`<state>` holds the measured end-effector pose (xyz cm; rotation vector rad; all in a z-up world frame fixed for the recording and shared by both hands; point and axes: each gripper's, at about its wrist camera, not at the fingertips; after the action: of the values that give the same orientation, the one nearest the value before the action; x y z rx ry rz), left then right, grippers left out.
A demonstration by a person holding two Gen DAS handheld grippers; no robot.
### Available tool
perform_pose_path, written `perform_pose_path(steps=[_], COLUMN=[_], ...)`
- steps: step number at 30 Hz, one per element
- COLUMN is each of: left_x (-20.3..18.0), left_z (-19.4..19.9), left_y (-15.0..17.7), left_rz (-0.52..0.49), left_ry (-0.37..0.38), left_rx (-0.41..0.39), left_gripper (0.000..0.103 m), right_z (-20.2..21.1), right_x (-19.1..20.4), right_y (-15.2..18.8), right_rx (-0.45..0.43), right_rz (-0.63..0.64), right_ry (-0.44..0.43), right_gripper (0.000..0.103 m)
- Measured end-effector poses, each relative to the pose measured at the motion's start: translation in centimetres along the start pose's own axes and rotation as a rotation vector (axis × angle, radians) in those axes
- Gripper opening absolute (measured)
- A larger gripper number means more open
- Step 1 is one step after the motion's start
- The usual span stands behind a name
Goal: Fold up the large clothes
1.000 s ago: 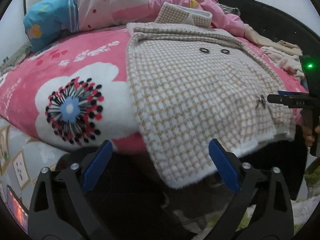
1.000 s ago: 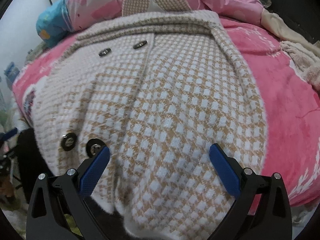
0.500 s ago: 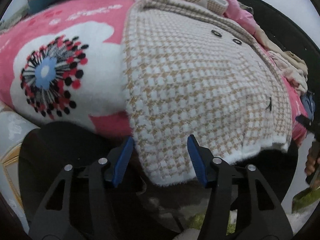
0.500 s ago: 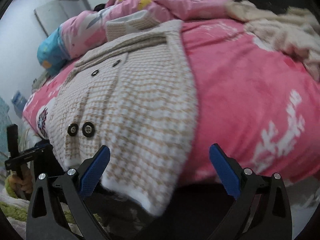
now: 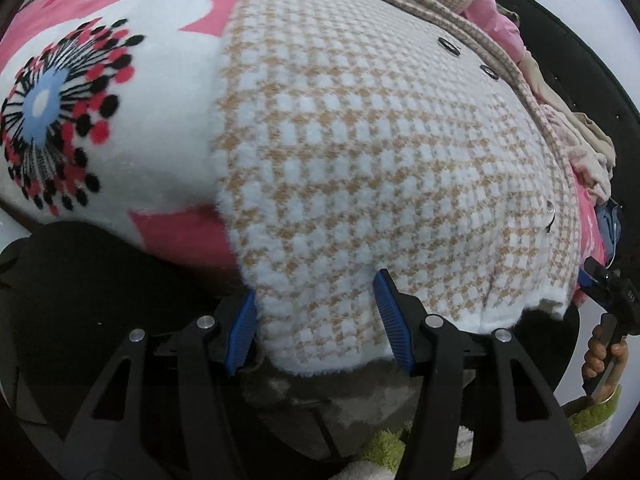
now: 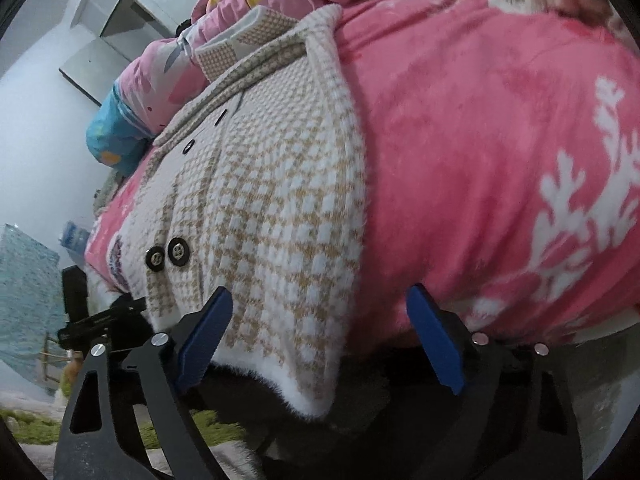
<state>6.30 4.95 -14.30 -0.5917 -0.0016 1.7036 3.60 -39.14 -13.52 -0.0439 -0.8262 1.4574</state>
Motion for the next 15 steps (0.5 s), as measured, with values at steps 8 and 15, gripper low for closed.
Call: perform_pose_path(steps=[8, 15], left_x=[-3.0, -3.8], left_z=[-0.3, 0.3], left_y=[0.6, 1.6], left_rz=[-0.061, -0.114], left_ry=[-0.030, -0.077], left_rx=[-0.007, -0.022], left_gripper=[0.052, 0.032], right_z=[-1.8, -3.1], right_x=[-0.4, 0.7], right_y=[1.7, 3.7], right_rx=[0.061, 0.116], right_rz=[-0.054, -0.073], right_ry=[-0.050, -0.072], right_gripper=[0.070, 0.036])
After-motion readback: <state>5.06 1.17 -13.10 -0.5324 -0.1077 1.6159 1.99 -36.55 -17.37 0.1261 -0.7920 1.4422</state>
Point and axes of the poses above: each gripper's, at about its wrist camera, not at the fingertips, and z roughly against the way its jaws point, x to its left, y to its underside, and after that the axes turned 7 degrees about z, right-handed
